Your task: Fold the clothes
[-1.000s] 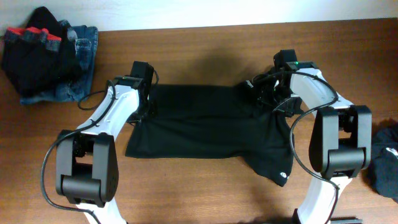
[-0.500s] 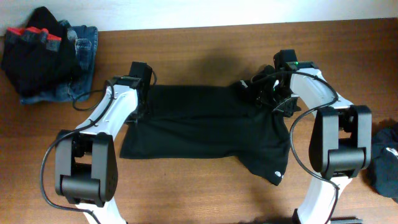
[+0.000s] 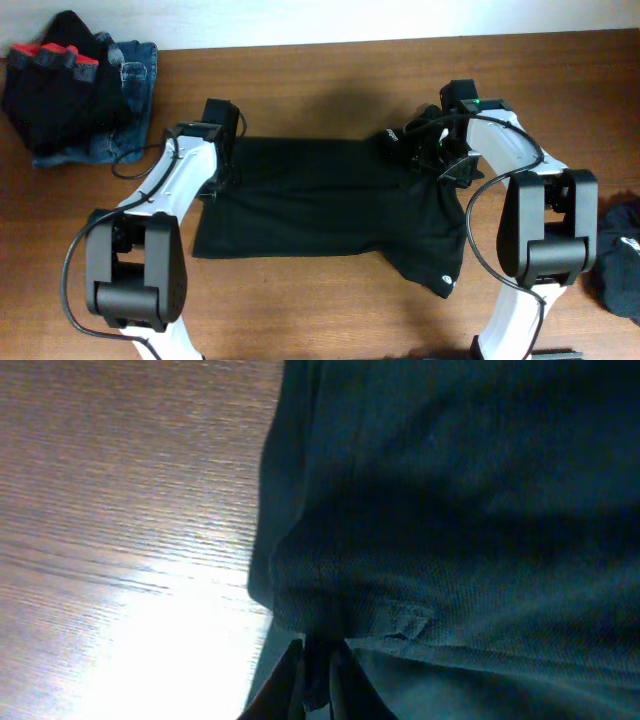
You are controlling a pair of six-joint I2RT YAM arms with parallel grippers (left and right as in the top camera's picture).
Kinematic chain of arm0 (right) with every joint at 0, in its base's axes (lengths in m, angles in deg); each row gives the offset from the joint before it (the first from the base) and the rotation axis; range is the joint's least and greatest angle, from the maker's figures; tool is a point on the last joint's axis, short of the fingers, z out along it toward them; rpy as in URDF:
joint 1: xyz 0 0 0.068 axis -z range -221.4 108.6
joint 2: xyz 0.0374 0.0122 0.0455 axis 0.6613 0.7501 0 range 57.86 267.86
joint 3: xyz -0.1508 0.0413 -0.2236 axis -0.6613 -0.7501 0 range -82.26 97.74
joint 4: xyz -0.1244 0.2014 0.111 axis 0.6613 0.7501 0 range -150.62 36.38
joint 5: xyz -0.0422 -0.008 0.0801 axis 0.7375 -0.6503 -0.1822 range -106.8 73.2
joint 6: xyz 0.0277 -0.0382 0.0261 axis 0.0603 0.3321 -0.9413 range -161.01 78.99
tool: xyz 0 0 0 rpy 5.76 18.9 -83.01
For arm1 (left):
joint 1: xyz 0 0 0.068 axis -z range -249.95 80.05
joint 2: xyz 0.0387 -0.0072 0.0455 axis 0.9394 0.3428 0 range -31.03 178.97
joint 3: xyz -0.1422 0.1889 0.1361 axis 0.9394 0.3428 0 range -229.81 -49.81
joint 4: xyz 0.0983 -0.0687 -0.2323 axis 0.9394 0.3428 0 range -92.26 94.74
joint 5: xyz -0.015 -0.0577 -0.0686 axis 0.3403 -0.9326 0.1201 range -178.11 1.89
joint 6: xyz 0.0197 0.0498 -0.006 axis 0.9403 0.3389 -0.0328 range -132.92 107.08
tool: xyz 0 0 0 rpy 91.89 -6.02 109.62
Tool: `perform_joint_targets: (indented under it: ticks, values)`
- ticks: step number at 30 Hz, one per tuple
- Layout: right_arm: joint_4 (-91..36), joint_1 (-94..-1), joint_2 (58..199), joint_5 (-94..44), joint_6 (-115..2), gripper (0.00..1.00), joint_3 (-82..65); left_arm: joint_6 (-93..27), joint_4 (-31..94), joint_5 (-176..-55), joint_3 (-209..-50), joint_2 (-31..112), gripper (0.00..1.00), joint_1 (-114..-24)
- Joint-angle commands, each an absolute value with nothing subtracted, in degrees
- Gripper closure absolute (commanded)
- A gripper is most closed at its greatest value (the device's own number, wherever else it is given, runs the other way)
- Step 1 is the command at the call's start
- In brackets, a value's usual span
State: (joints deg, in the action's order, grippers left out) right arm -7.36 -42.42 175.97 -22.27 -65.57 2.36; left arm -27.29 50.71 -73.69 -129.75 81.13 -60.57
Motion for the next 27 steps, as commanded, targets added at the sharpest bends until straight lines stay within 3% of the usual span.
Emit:
perform_joint_targets:
  ticks: [1,19,22,23,26,27]
  values:
    - [-7.52,-42.94,176.32,-21.57,-65.2,0.23,1.9,-27.01,51.21,-72.18,-130.65,81.72,0.92,-61.88]
    - [-7.5,-42.94,176.32,-21.27,-65.2,0.23,1.9,-27.03,53.38,-71.79,-130.65,81.72,0.86,-64.87]
    - [-7.52,-42.94,176.32,-21.27,-65.22,0.23,1.9,-27.03,53.77,-71.77,-130.65,81.72,0.63,-65.13]
    - [-7.52,-42.94,176.32,-21.27,-65.22,0.23,1.9,-27.03,53.79,-71.79,-130.65,81.72,0.59,-65.13]
    - [-7.47,-42.94,176.32,-21.27,-65.2,0.23,1.9,-27.03,53.97,-71.79,-130.65,81.72,0.29,-65.16]
    - [-7.41,-42.94,176.32,-21.25,-65.22,0.23,1.9,-27.05,54.19,-71.81,-130.65,81.72,0.27,-65.13]
